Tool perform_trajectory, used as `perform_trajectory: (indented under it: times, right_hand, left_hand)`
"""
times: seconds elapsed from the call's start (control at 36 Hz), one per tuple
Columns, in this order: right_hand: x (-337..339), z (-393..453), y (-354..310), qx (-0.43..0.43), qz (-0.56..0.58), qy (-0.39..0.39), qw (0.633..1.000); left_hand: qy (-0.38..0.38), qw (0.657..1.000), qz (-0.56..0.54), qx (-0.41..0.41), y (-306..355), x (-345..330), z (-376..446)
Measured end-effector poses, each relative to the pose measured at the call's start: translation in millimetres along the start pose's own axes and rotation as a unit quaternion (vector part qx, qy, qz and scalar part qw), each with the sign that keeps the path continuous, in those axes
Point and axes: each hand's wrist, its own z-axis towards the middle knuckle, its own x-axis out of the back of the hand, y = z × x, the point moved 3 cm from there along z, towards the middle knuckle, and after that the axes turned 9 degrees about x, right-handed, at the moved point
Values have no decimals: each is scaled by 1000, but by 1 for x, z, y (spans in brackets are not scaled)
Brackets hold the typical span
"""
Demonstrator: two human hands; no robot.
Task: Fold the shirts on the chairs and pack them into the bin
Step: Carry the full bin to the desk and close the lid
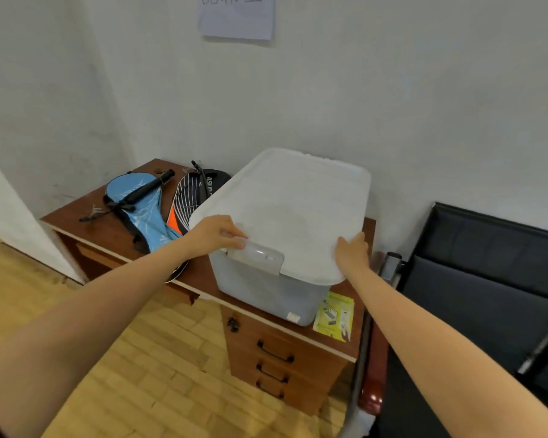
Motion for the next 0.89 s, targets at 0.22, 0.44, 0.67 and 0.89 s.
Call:
perform_trajectory:
  times: [0.22, 0.44, 0.67, 0.89]
  right_hand:
    - [9, 6, -1, 39, -136, -51, 989]
    - [30, 85, -21, 126, -229, -63, 963]
    - [9, 195, -66, 146, -215, -42, 965]
    - [-34, 308, -101, 164, -293, -91, 938]
  left_hand:
    - [-61, 993, -2, 97, 11, 4, 14]
    - [74, 966, -180, 169, 13, 26, 87]
    - [141, 953, -137, 232, -7, 53, 205]
    - [103, 958, -84, 252, -33, 46, 316]
